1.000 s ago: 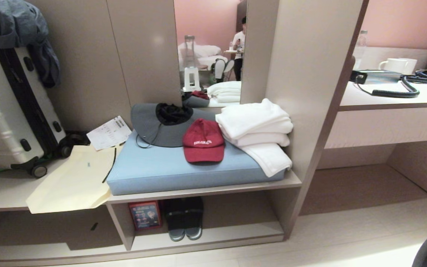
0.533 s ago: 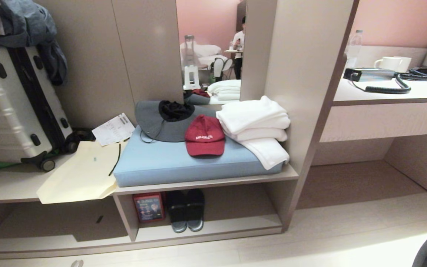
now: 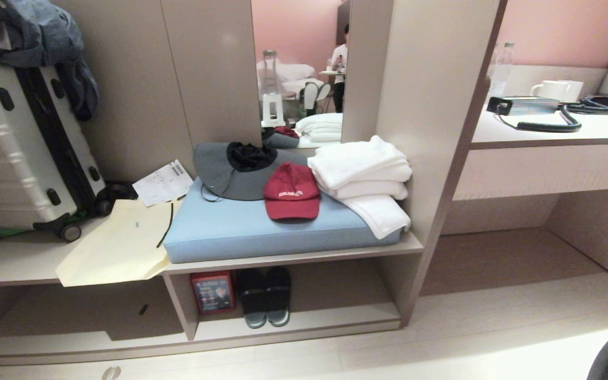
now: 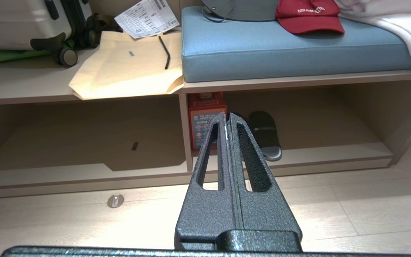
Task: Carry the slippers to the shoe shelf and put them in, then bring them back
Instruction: Place the slippers into the shoe cabinet
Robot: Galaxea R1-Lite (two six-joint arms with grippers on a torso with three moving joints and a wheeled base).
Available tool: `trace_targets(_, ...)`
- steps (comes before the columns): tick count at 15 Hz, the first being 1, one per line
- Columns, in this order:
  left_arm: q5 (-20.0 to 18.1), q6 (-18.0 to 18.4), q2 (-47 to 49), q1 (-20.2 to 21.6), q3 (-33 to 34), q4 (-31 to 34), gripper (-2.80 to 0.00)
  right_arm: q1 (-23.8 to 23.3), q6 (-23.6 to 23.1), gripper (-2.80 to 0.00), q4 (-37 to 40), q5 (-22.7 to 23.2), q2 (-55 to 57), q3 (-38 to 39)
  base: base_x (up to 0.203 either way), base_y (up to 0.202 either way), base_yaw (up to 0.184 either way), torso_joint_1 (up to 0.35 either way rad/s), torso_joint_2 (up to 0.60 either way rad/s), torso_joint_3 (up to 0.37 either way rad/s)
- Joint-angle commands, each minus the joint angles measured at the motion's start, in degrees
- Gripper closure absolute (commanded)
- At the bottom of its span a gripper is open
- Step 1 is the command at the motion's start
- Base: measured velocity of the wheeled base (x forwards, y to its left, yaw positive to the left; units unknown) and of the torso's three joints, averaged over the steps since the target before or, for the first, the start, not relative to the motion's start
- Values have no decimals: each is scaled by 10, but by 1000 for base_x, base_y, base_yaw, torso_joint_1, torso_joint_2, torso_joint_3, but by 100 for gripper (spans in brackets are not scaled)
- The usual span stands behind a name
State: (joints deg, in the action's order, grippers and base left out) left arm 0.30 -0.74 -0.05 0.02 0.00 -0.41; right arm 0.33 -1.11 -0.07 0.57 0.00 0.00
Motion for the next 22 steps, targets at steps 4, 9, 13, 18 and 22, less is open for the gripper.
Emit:
trace_targets(4,0,0,0,1,0,0,0,0,0,0,0,0,1,0,0,0,0,0,0,0)
trace_targets(9,0,0,0,1,0,0,0,0,0,0,0,0,1,0,0,0,0,0,0,0)
trace_targets(13,0,0,0,0,0,0,0,0,0,0,0,0,1,0,0,0,0,0,0,0)
trace_targets(18,0,0,0,1,0,-1,0,0,0,0,0,0,0,0,0,0,0,0,0,0)
trace_targets(22,0,-1,0,1,0,-1,0,0,0,0,0,0,1,0,-20,0,1,4,1,1)
